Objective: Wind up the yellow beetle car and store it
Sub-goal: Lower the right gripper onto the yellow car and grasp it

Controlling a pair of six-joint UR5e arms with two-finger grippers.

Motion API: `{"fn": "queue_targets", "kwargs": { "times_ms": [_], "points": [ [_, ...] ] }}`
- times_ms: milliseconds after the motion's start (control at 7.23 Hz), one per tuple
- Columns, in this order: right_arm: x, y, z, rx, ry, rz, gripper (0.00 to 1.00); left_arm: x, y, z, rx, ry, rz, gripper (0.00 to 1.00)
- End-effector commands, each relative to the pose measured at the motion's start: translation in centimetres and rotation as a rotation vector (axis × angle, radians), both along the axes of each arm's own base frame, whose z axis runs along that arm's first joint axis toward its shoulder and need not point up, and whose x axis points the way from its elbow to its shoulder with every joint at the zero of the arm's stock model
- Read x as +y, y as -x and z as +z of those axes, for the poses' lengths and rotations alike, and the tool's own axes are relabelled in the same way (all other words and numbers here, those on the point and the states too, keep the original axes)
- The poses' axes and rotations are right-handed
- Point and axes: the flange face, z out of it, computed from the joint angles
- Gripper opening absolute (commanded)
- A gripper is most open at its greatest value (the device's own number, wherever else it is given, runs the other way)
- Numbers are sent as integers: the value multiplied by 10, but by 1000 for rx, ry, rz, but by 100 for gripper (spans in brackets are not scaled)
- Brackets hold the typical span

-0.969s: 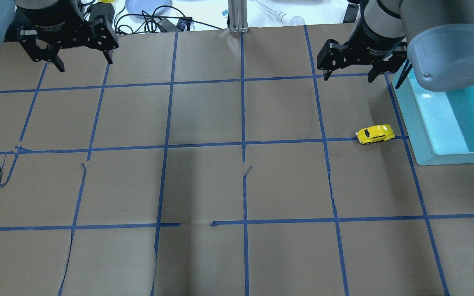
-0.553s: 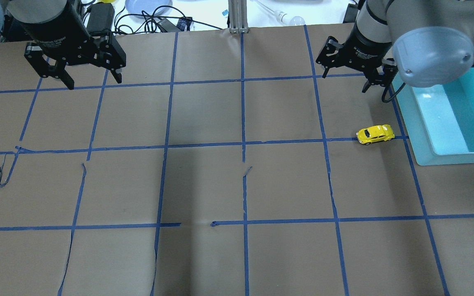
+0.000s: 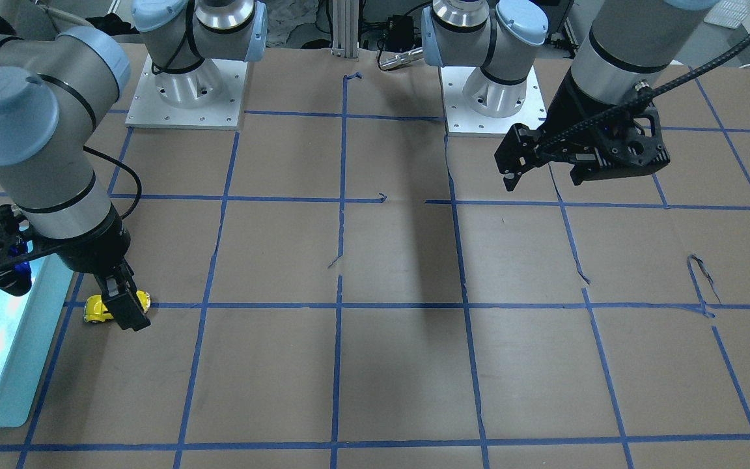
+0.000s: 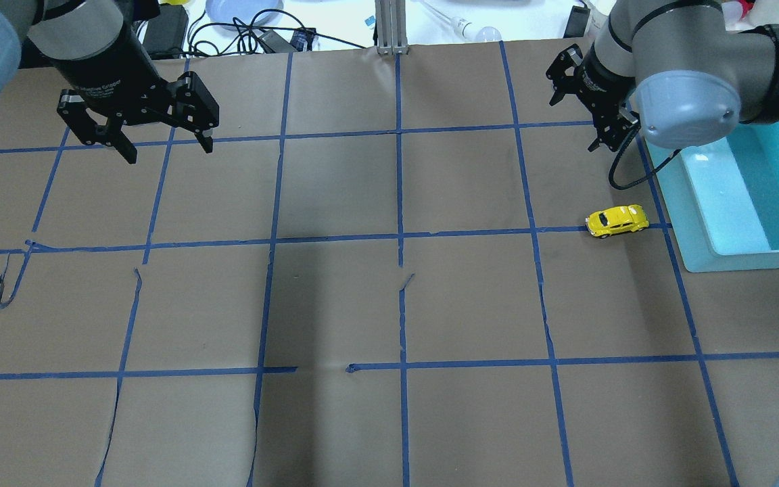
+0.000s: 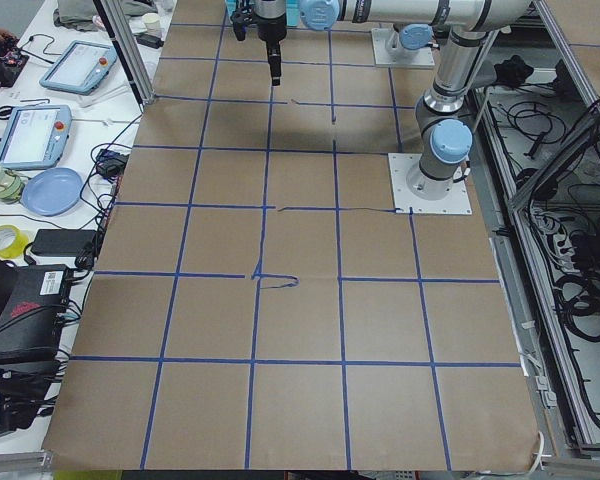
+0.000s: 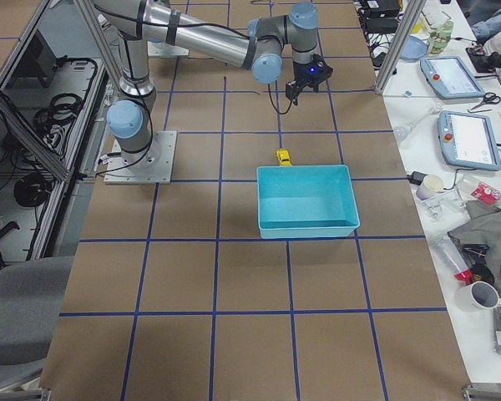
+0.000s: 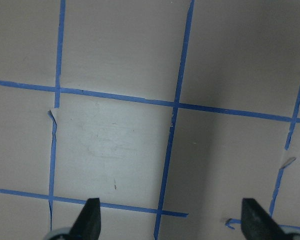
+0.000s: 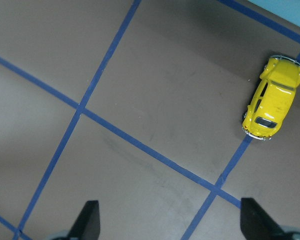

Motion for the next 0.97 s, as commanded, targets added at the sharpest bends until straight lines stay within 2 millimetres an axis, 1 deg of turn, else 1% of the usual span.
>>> {"fn": "queue_targets", "kwargs": {
  "times_ms": [0,138,277,415,553,692,830],
  "points": [
    [8,18,-53,-40,-114,-292,100,7,1,-9,4,-22,-5,100],
    [20,33,-75,-12,-164,-323,100,14,1,-4,-1,-15,-3,100],
    [28,71,-90,6,-193,-372,100,15,1,-3,-1,-15,-5,100],
    [32,94,-98,-11,-207,-418,100,16,0,-7,-4,-24,-5,100],
    [32,97,-108,5,-213,-421,100,19,0,-14,-8,-39,-5,100],
    [31,98,-121,11,-236,-416,100,20,1,-16,-3,-41,-5,100],
    [36,99,-131,29,-260,-397,100,20,0,-16,-6,-41,-4,100]
  ]
}}
